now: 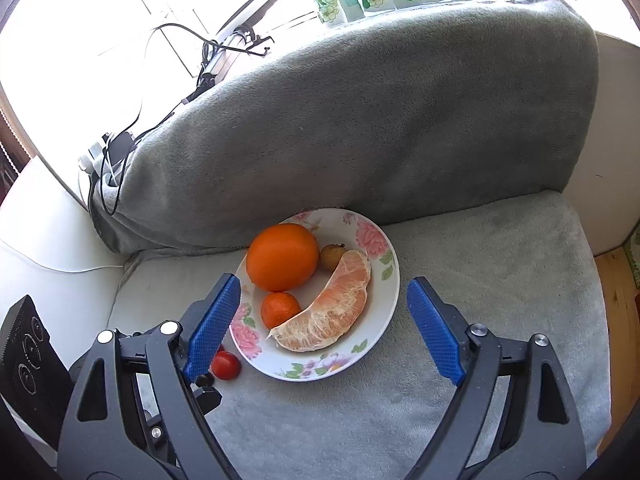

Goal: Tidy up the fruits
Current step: 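Move the right tool toward the large red tomato while the left tool approaches the brown kiwi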

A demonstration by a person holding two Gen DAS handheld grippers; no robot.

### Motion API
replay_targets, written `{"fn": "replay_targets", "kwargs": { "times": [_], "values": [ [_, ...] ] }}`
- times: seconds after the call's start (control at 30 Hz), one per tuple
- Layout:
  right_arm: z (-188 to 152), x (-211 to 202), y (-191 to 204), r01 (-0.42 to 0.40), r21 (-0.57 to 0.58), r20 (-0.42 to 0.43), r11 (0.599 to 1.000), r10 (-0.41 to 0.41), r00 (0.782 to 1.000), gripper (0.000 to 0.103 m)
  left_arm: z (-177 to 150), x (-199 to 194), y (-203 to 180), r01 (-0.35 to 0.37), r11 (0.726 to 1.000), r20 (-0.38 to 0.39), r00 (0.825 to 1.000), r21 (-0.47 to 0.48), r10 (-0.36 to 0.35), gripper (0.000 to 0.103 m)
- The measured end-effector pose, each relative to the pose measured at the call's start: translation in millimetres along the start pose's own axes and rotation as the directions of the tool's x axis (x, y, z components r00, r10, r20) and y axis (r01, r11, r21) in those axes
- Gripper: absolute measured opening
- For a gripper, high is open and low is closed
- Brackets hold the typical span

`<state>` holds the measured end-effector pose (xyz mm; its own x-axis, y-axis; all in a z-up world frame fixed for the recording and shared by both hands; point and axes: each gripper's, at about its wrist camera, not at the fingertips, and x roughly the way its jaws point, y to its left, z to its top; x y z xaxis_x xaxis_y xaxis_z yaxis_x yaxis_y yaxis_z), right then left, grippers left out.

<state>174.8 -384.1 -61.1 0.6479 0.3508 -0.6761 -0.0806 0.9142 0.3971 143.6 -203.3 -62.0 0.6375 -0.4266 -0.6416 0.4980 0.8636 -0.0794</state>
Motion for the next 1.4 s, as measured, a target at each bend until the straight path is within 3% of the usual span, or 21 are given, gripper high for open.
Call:
{"fn": "replay_targets", "kwargs": {
  "times": [0.27, 0.7, 1.27, 1.4],
  "values": [
    [-12, -8, 28, 0.046, -0.099, 0.042, 0.994, -0.042, 0.998, 0.088, -8, -20, 18, -0.018, 0.999, 0.015, 1.000, -0.030, 0.019, 0.072],
    [-40, -12, 60, 0.053, -0.198, 0.079, 0.979, -0.038, 0.996, 0.088, -28, -46, 58, -0.066, 0.994, 0.031, 0.997, -0.087, 0.068, 0.072],
    [-73, 7, 99, -0.017, -0.322, 0.005, 0.947, 0.020, 1.000, 0.087, -73, -78, 145, -0.165, 0.945, -0.010, 0.986, -0.284, 0.169, 0.072],
    [-80, 17, 103, -0.040, -0.330, -0.037, 0.943, 0.030, 0.999, 0.076, -85, -84, 155, -0.190, 0.934, -0.020, 0.981, -0.304, 0.193, 0.072]
  ]
}}
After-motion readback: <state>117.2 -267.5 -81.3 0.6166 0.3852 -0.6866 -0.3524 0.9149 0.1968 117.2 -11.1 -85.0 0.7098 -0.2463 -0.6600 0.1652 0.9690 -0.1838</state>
